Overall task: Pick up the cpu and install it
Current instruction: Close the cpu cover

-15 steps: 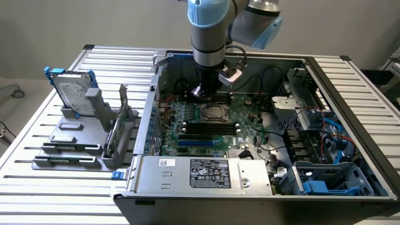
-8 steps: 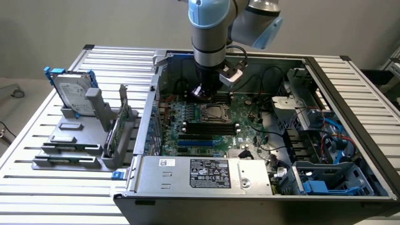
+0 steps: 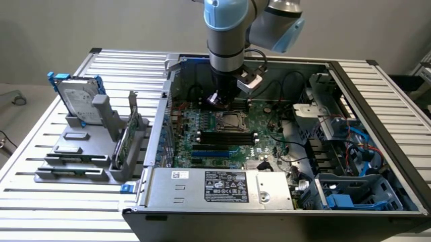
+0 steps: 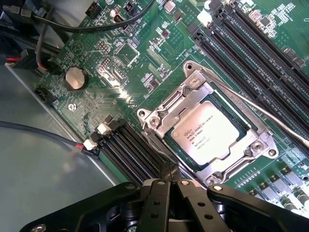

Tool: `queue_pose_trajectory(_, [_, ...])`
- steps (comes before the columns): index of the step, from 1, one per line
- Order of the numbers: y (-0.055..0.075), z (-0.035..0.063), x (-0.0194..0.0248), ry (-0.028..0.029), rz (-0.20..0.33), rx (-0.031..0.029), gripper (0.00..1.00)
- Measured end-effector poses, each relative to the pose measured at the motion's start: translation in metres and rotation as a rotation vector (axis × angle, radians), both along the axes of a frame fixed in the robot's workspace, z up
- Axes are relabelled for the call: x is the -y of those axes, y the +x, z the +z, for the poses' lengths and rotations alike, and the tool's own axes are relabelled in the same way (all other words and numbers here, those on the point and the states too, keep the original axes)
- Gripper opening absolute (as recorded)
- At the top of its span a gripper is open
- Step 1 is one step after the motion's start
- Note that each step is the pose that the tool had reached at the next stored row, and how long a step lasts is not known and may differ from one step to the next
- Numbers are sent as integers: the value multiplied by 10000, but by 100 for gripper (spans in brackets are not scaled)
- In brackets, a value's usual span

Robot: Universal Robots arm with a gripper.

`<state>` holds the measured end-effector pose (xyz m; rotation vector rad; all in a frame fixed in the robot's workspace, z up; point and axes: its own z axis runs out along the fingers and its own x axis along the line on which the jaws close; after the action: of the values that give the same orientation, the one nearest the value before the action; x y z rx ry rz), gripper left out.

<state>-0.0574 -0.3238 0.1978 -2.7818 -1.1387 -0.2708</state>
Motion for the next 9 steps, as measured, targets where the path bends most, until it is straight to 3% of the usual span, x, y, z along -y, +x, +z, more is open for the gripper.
queue_pose_trajectory(9, [23,-3,0,1,2,1,11])
